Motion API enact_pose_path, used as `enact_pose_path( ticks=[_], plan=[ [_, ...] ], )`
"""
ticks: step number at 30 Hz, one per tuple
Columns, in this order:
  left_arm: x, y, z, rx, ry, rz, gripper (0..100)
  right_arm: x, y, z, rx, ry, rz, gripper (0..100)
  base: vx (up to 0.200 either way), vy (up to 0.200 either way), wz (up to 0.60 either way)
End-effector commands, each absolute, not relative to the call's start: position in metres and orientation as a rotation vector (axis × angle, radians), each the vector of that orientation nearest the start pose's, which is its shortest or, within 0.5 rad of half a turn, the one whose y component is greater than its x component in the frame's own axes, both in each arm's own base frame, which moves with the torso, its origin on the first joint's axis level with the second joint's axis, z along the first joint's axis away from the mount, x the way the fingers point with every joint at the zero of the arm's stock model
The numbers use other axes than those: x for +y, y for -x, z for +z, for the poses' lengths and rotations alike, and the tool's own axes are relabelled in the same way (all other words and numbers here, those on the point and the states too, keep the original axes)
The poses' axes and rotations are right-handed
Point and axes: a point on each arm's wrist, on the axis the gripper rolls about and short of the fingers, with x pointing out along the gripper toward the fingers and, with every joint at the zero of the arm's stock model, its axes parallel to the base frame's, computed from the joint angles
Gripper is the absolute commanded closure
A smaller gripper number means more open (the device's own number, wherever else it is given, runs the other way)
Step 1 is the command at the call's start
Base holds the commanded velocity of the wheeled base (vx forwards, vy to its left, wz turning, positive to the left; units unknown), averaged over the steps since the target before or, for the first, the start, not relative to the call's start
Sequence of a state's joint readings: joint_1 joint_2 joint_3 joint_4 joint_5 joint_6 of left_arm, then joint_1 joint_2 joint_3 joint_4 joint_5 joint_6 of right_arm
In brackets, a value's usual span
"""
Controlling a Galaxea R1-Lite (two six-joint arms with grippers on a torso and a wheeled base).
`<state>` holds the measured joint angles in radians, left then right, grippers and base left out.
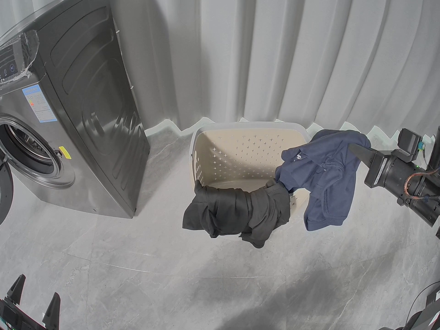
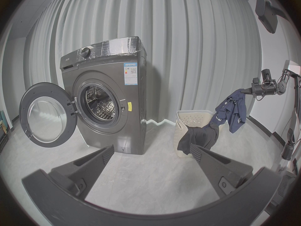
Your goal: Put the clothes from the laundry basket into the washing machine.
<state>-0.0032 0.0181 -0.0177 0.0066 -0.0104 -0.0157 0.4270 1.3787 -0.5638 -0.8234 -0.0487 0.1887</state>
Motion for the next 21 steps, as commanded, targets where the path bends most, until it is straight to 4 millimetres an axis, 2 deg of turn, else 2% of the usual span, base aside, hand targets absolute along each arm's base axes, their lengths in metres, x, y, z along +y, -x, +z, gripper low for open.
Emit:
enact_pose_path(
  ticks=[1, 21],
  plan=[
    [0.0, 0.023, 0.076, 0.006, 0.017, -0.014, 0, 0.092, -0.2, 0.221, 0.023, -0.191, 0.385, 100, 0.0, 0.2, 0.0],
    [0.0, 0.023, 0.076, 0.006, 0.017, -0.014, 0, 0.102, -0.197, 0.225, 0.01, -0.197, 0.434, 100, 0.0, 0.2, 0.0]
  ],
)
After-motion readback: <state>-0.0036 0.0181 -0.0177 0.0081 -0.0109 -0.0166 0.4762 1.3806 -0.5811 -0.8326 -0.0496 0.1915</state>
